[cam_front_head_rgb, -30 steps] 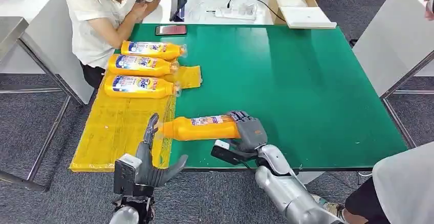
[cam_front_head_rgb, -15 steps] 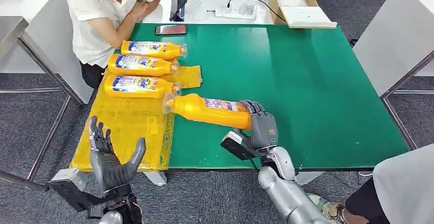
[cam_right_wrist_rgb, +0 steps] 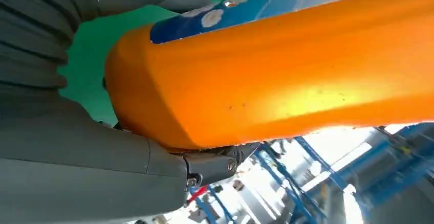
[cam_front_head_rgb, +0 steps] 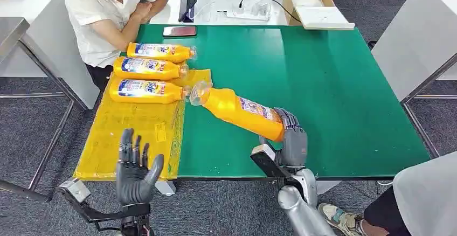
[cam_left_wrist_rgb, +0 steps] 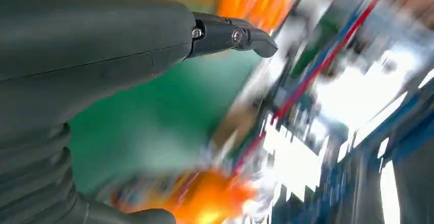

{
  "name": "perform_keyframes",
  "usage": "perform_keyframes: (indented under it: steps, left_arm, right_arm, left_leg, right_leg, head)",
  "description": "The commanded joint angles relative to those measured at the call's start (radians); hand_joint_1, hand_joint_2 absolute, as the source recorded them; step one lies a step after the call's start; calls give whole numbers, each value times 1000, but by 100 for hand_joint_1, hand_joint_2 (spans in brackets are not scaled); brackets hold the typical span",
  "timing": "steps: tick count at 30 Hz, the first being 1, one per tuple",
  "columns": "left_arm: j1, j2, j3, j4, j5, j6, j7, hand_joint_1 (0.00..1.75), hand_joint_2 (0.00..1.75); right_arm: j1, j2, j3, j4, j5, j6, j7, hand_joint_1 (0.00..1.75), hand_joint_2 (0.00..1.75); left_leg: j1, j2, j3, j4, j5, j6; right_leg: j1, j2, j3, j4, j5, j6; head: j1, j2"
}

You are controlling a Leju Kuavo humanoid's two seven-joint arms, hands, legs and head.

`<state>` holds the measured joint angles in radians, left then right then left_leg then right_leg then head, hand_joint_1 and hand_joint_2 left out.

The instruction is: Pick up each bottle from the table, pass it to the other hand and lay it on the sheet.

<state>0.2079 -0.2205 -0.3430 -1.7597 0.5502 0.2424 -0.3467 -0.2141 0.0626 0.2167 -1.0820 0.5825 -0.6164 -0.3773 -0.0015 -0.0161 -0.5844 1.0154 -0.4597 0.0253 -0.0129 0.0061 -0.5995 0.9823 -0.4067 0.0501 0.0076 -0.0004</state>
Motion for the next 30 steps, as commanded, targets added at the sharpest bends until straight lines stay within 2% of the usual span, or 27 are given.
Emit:
perform_keyframes:
  steps: [1, 5, 7, 10, 15, 17, 21, 22, 23, 24, 26, 30]
  left_arm:
    - [-60, 119, -107, 164, 48, -166, -20, 0, 175]
    - [-63, 112, -103, 152, 52, -173, -16, 0, 175]
    - [-66, 104, -93, 138, 55, -169, -18, 0, 175]
    - [-71, 88, -73, 117, 92, -175, -9, 0, 175]
    - [-68, 86, -56, 94, 116, -179, -1, 0, 175]
    - [-45, 36, -35, 58, 84, -153, -40, 0, 175]
    - [-46, 13, -29, 12, 38, -114, -54, 0, 175]
    - [-50, 16, -34, 9, 24, -111, -57, 0, 175]
    - [-72, 59, -56, 22, 24, -135, -48, 0, 175]
    - [-64, 39, -46, 22, 60, -165, -51, 0, 175]
    - [-64, 71, -85, 21, 34, -201, -48, 0, 175]
    - [-76, 87, -71, 46, 43, -215, -58, 0, 175]
  right_arm:
    - [23, 57, 136, -110, -35, 66, -19, 175, 175]
    - [29, 75, 200, -78, -58, 103, -48, 175, 175]
    - [32, 87, 242, -53, -63, 113, -52, 175, 175]
    - [29, 100, 290, 0, -85, 128, -57, 175, 175]
    - [29, 100, 298, 16, -101, 126, -64, 175, 175]
    - [28, 98, 305, 34, -112, 134, -66, 175, 175]
    - [10, 123, 334, 117, -122, 157, -78, 175, 175]
    - [4, 131, 343, 144, -130, 171, -77, 175, 175]
    - [-8, 140, 350, 170, -137, 181, -79, 175, 175]
    - [-12, 140, 353, 187, -148, 184, -77, 175, 175]
    - [-29, 143, 357, 225, -160, 191, -82, 175, 175]
    - [-42, 145, 357, 232, -163, 195, -82, 175, 175]
  left_leg:
    - [0, 3, 4, -2, 0, -2]
    - [1, 4, 5, -2, -1, -2]
    - [1, 1, 3, -1, 0, -2]
    - [1, 4, 5, -2, -1, -2]
    - [2, 2, 4, -2, -1, -2]
    - [1, 3, 5, -1, -1, -2]
    - [1, 2, 2, 0, -1, -1]
    - [2, 4, 4, -1, -1, -2]
    - [1, 3, 4, -1, -1, -2]
    - [1, 2, 3, -1, 0, -2]
    - [1, 2, 2, -1, 0, -1]
    - [1, 1, 2, -1, 0, -1]
  right_leg:
    - [0, 2, 2, -1, 0, -2]
    - [1, 2, 3, -1, 0, -3]
    - [1, -1, 2, -1, -1, -2]
    - [2, 2, 3, -1, -1, -3]
    - [2, 1, 3, -1, -1, -2]
    - [1, 1, 4, -1, -1, -3]
    - [1, 1, 2, 0, -1, -2]
    - [2, 2, 3, -1, -1, -2]
    - [1, 2, 3, -1, -1, -2]
    - [1, 1, 2, -1, 0, -2]
    - [1, 1, 2, -1, 0, -2]
    - [1, 1, 1, 0, 0, -1]
  head:
    - [0, 0]
    - [0, 0]
    - [0, 0]
    - [0, 0]
    - [0, 0]
    - [0, 0]
    - [0, 0]
    - [0, 0]
    - [0, 0]
    - [1, 0]
    - [0, 0]
    - [0, 0]
